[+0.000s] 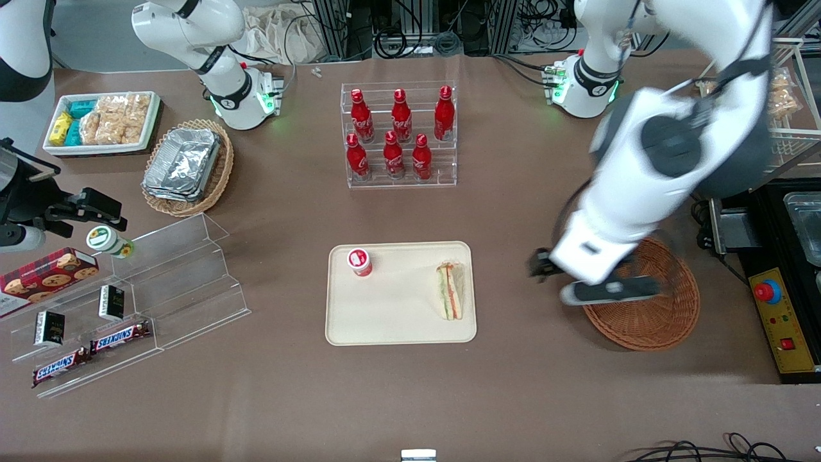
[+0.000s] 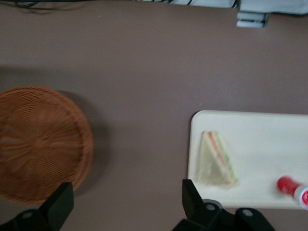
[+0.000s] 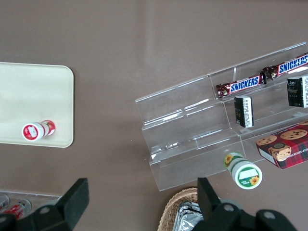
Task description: Place sandwich from basket to tray
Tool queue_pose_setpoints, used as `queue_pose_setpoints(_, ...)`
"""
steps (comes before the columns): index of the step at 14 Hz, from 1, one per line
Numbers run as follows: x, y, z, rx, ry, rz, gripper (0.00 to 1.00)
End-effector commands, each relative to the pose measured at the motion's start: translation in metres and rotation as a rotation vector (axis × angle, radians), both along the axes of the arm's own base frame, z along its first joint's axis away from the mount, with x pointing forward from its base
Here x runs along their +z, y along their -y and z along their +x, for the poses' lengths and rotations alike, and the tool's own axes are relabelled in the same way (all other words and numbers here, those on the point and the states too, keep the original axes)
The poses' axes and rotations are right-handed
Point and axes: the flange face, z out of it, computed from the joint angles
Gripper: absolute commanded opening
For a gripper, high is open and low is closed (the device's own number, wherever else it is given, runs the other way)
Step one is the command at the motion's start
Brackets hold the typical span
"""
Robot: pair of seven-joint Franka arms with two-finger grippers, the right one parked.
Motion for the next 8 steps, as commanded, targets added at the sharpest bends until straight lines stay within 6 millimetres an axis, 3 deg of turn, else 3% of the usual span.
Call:
queue_pose_setpoints(1,0.02,-0.05,-0.015,-0.106,-0.075,0.005,1.0)
queue_pose_setpoints(5,0.043,-0.14,-0.026,-0.203,-0.134,0.033,1.0)
queue_pose_setpoints(8,0.052,-0.186,-0.039,-0.223,-0.194,0.054,1.0)
